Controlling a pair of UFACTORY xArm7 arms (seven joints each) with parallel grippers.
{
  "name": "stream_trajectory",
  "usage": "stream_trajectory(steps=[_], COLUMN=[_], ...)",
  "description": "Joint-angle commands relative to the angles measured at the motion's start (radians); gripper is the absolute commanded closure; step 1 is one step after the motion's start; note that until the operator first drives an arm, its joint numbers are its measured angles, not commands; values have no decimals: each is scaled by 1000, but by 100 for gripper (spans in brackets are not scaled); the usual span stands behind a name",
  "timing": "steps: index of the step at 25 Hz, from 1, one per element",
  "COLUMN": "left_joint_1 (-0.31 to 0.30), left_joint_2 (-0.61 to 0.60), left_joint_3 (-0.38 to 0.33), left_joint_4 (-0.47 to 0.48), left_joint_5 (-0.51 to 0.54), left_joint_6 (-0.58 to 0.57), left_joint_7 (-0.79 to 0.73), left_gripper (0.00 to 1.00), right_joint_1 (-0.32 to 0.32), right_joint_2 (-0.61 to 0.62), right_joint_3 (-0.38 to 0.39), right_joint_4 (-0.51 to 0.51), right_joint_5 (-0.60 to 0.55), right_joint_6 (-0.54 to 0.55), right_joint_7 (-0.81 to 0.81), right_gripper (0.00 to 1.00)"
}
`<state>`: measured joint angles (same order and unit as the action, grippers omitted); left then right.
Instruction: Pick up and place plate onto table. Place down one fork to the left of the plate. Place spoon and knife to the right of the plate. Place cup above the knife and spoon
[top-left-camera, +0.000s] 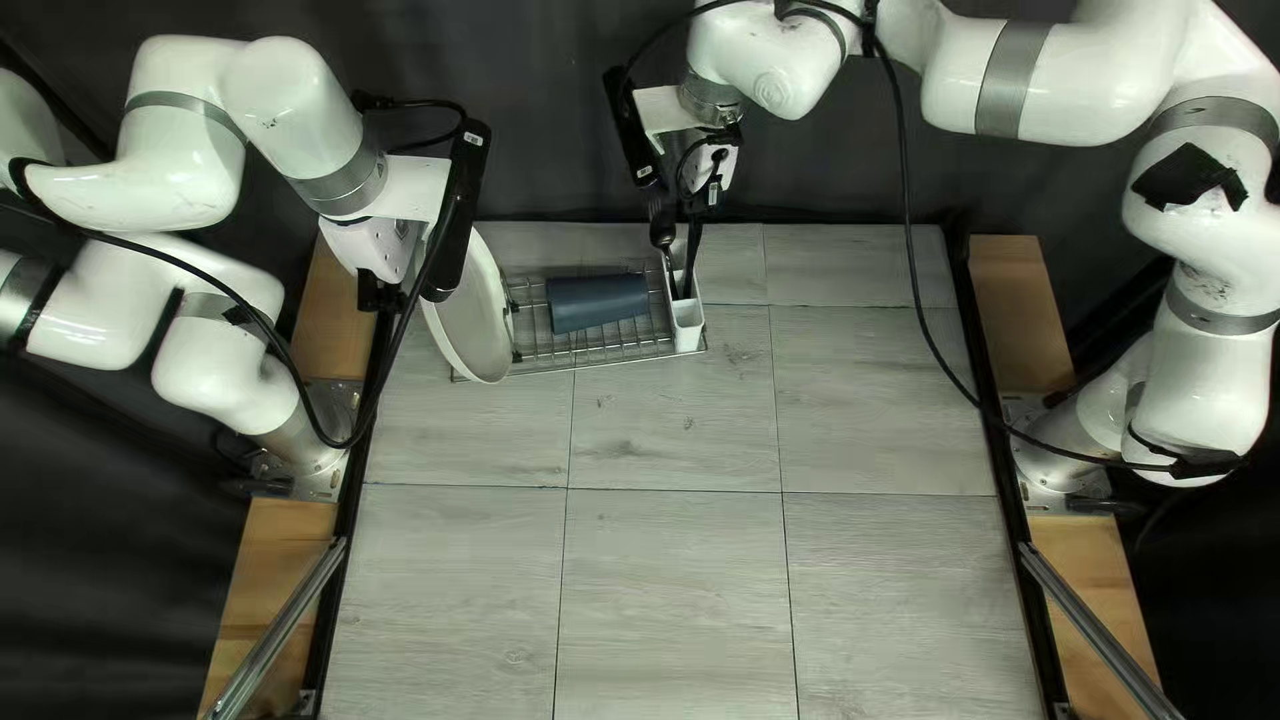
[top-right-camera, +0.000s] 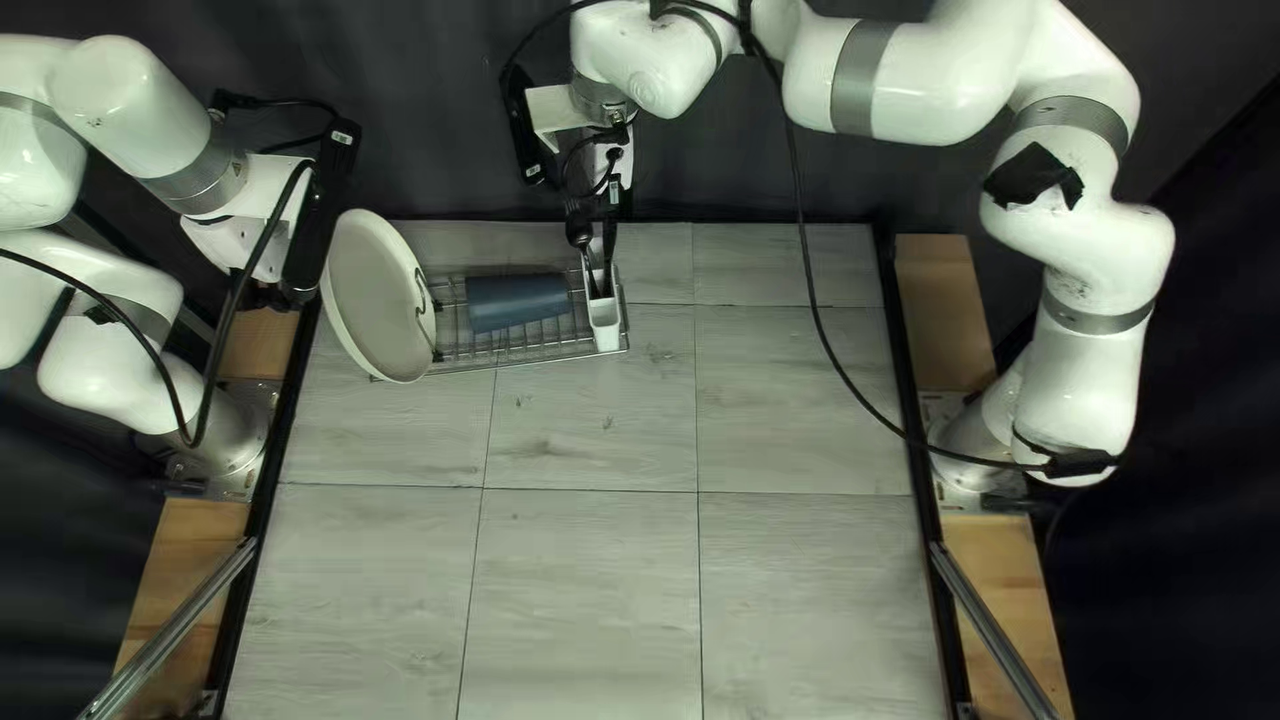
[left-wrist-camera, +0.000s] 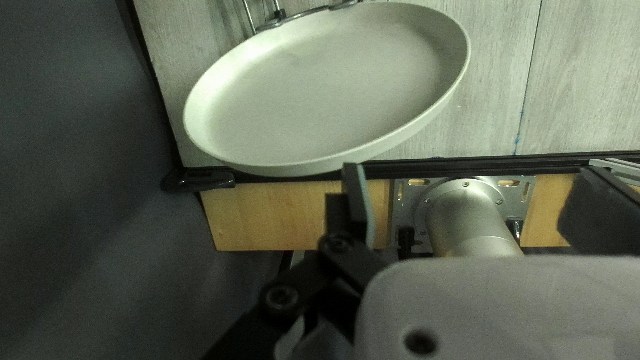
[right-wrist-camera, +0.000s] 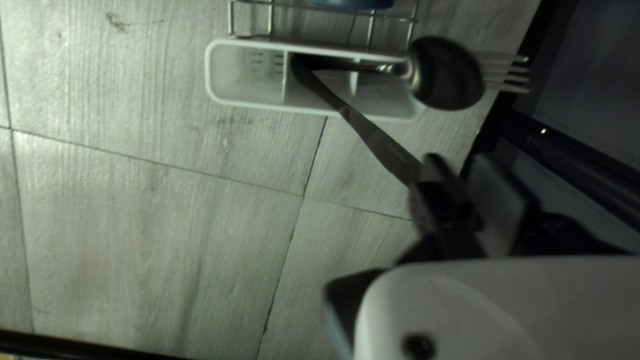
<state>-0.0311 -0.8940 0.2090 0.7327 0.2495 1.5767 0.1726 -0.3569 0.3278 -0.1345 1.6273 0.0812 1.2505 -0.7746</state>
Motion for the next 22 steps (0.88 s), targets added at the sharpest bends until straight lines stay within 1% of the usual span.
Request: stream_trajectory(steps=[1,5,8,10,11,12,15,16,17,18,19,22], left_joint_1=[0,0,0,0,0,0,0,0,0,0,0,0], left_joint_2=[0,0,0,0,0,0,0,0,0,0,0,0], left_joint_3=[0,0,0,0,0,0,0,0,0,0,0,0], left_joint_4=[0,0,0,0,0,0,0,0,0,0,0,0], left_joint_5=[0,0,0,0,0,0,0,0,0,0,0,0], left_joint_6=[0,0,0,0,0,0,0,0,0,0,0,0], left_joint_7=[0,0,0,0,0,0,0,0,0,0,0,0], left_gripper=[0,0,0,0,0,0,0,0,0,0,0,0], right_joint_1=[36,57,69,72,71,73,82,97,106,126,139,159], right_joint_2=[-67,-97,-99,-90,-83,-80,-121,-171,-195,-239,-260,-280], right_joint_3=[9,15,16,14,13,13,15,22,27,39,48,64], right_joint_4=[-15,0,68,96,105,107,25,-60,-103,-185,-229,-284], right_joint_5=[-35,-64,-87,-98,-103,-107,-121,-136,-145,-163,-177,-202], right_joint_6=[47,91,171,198,204,205,148,92,63,7,-27,-71], right_joint_7=[56,92,124,132,134,136,147,166,175,200,221,273], right_gripper=[100,100,100,100,5,0,0,0,0,0,0,0])
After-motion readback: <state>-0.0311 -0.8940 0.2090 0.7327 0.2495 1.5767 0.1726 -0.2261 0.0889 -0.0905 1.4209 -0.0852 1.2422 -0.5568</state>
